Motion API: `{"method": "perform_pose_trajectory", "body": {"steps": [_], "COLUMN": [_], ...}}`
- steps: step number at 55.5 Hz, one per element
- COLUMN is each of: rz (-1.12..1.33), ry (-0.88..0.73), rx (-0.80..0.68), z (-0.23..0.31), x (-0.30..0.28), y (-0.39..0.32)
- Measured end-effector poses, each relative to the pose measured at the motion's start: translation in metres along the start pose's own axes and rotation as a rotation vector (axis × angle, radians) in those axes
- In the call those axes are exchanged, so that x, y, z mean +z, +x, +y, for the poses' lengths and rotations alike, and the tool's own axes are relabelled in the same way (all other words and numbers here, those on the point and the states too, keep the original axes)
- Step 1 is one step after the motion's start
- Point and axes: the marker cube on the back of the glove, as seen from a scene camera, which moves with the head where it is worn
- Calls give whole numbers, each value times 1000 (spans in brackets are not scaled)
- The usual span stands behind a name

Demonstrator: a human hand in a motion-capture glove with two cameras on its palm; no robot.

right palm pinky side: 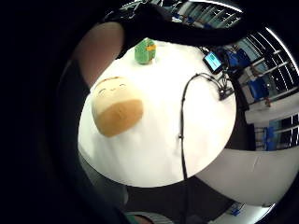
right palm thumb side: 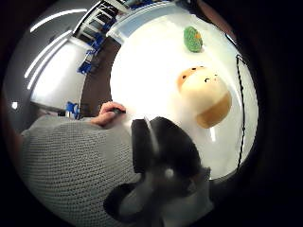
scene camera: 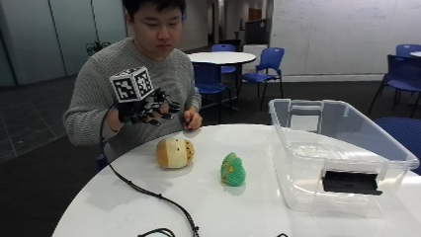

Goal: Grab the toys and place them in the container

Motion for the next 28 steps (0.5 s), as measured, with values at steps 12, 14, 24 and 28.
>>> {"method": "perform_pose_trajectory", "body": {"steps": [12,14,24,28], "rz": [1,2,7,29], "ry": [-14,-16,-57,-86], "rx": [12,12,8,5], "z": [1,0,-12,-30], "x": [1,3,9,10], "y": [0,1,2,2]}}
